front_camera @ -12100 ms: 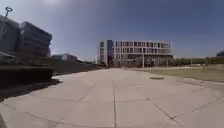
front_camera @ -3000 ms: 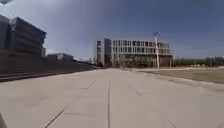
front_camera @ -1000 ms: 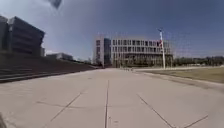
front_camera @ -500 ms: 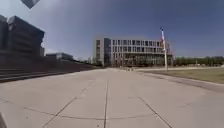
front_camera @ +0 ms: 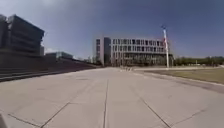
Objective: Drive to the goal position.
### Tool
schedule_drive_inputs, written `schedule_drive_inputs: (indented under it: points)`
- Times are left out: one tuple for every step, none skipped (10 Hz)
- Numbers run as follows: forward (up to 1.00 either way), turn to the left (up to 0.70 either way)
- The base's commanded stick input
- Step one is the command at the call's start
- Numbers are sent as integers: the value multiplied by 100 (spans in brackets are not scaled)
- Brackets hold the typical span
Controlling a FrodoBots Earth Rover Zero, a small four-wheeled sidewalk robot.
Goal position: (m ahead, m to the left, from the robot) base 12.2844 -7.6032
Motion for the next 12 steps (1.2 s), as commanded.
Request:
schedule_drive_inputs:
  points:
    - [70,0]
    - [70,0]
    - [70,0]
    - [70,0]
    - [70,0]
    - [70,0]
    - [70,0]
    - [70,0]
    - [70,0]
    - [70,0]
    - [70,0]
    - [70,0]
